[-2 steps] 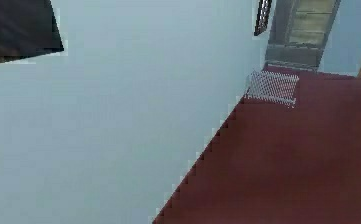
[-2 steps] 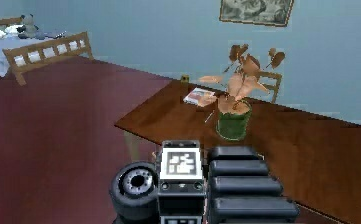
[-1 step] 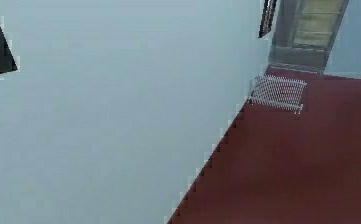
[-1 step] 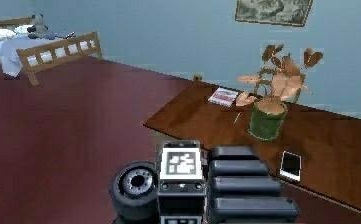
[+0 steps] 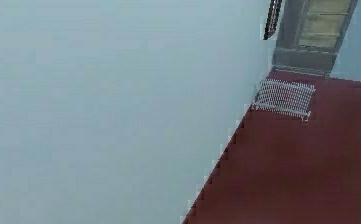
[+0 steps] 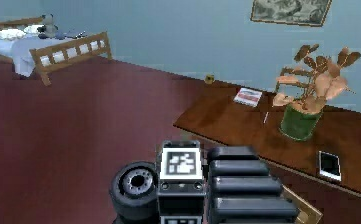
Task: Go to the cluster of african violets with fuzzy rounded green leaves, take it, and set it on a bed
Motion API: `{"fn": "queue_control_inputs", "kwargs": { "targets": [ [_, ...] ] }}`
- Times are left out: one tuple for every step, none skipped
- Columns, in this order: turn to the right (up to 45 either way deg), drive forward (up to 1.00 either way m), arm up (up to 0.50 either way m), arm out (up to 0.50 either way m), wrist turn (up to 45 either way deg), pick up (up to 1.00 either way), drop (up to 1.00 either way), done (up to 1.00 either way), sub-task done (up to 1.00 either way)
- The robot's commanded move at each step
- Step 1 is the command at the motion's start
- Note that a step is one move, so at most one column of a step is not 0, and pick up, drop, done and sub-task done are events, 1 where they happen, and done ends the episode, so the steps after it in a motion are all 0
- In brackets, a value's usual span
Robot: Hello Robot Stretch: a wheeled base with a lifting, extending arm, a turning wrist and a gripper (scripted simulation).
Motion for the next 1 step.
{"fn": "queue_control_inputs", "kwargs": {
  "targets": [
    [45.0, 0.0, 0.0, 0.0, 0.0, 0.0, 0.0, 0.0, 0.0]
  ]
}}
